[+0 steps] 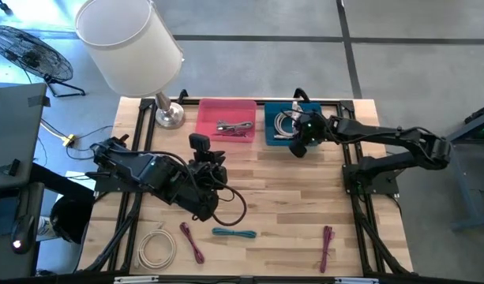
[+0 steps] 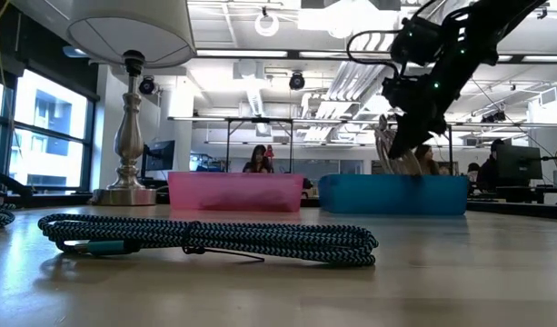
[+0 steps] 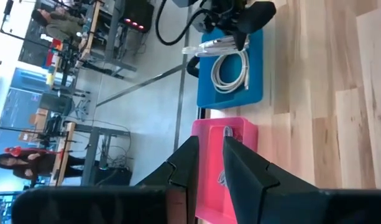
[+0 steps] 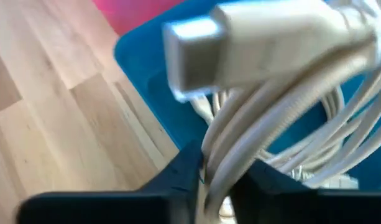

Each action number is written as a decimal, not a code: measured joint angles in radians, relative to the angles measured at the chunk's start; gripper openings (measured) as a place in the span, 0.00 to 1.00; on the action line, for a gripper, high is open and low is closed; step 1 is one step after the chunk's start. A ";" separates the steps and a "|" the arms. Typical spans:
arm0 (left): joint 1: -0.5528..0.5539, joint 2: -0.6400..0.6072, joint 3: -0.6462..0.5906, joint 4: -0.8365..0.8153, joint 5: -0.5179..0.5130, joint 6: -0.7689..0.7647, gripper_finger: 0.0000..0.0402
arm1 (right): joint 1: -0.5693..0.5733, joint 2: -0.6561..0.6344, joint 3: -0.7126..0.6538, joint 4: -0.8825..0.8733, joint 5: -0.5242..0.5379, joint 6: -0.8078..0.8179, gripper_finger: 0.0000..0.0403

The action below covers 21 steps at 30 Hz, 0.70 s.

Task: Pick & Place USB Port
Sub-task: Put the top brown HDMI cable into the blue bin, then put the right black and pink charger cable into the red bin

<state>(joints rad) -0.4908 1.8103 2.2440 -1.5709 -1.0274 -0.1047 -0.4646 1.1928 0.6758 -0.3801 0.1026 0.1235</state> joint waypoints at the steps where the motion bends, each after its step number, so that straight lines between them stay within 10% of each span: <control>1: 0.000 0.000 0.000 0.000 0.004 0.000 0.17 | 0.006 -0.002 0.000 0.007 0.003 -0.008 0.23; 10: 0.000 0.000 0.000 0.000 0.050 -0.005 0.17 | 0.023 -0.003 0.000 0.052 -0.005 -0.003 0.60; 21: 0.000 0.000 0.000 0.000 0.065 -0.005 0.17 | 0.023 -0.052 0.151 -0.217 -0.171 -0.184 0.63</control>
<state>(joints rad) -0.4908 1.8103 2.2440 -1.5707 -0.9628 -0.1097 -0.4419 1.1410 0.8265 -0.5971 -0.0682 -0.0608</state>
